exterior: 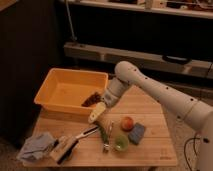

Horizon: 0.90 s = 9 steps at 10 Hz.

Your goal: Place apple in table surface

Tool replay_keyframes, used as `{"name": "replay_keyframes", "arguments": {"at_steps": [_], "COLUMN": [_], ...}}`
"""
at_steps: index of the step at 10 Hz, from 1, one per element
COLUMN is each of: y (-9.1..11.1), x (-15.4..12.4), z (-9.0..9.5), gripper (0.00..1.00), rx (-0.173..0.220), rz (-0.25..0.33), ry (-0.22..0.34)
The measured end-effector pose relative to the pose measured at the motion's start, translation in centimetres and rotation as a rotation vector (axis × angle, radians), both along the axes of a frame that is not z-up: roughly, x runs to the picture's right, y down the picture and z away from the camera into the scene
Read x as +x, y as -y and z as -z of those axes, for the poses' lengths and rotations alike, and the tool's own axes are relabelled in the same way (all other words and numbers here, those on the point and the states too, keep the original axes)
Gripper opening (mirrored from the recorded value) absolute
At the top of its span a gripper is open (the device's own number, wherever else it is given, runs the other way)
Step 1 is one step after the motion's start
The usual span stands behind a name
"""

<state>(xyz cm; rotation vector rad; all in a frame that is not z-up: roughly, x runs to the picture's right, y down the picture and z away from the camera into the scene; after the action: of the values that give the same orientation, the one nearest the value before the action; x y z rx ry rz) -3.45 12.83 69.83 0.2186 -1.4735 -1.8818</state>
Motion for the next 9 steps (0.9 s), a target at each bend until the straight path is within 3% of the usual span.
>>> {"name": "replay_keyframes", "arguments": {"at_steps": [1,3,6,7,9], "y": [0.0,0.7,1.0,1.1,0.8], "x": [0.1,1.3,6.3,8.2,11.8], "z": [0.0,0.4,1.7,2.1,2.8], "gripper": [0.80,0.80,0.80,0.80,0.80], "rx": [0.002,0.027,0.128,0.179,0.248], "rz": [0.003,0.051,0.104,0.126,0.095], "ry": [-0.007,-0.085,-0.266,-0.335,-0.386]}}
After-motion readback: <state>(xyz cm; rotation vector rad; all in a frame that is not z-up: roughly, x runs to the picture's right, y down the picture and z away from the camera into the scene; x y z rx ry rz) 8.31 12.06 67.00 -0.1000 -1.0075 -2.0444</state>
